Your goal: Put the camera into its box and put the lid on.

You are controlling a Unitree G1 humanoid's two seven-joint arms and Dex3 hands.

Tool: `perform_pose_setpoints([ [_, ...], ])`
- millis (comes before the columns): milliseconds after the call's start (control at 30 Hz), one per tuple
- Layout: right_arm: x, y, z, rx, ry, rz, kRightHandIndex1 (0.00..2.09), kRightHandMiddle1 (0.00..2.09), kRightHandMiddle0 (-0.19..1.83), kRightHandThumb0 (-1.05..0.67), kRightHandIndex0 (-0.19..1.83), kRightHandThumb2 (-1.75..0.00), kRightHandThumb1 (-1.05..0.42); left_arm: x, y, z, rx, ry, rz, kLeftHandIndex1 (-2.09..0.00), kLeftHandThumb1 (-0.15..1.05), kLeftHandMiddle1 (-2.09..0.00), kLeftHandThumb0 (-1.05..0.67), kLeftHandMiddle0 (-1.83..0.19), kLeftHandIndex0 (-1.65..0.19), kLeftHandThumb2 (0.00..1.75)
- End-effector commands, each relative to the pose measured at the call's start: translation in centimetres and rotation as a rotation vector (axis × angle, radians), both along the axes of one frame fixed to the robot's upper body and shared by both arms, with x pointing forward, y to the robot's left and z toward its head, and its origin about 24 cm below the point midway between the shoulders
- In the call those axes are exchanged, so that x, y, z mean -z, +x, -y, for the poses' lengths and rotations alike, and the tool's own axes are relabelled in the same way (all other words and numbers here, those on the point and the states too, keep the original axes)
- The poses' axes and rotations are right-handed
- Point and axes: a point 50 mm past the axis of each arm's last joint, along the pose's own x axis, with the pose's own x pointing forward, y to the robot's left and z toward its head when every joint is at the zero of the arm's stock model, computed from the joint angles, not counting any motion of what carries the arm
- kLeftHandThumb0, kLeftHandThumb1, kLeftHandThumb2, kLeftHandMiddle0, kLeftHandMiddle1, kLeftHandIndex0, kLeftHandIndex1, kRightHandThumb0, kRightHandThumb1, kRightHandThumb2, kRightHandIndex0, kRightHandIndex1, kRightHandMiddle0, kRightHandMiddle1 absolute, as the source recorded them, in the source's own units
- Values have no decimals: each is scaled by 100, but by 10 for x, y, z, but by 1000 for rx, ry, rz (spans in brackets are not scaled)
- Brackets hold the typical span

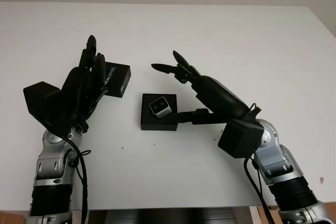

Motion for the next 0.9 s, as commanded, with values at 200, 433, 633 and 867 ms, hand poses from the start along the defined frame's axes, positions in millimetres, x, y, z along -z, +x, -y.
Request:
perform_pose_setpoints([
  [200,-17,7,11,46,123,15,13,36,14,-49,4,-6,-97,-4,-2,0,2,16,13,0,105,0,-84,19,19,62],
  [433,-47,20,11,36,-89,38,25,78,7,-57,33,-4,-84,-5,-1,1,8,19,17,0,105,0,-84,19,19,62],
  [633,-65,20,-2,17,-363,133,30,65,22,-68,41,-5,-83,-6,0,4,11,14,20,0,105,0,-85,19,19,63],
  [867,-68,13,-19,5,-556,195,46,57,29,-73,49,-5,-81,-6,0,8,13,16,23,0,105,0,-85,19,19,64],
])
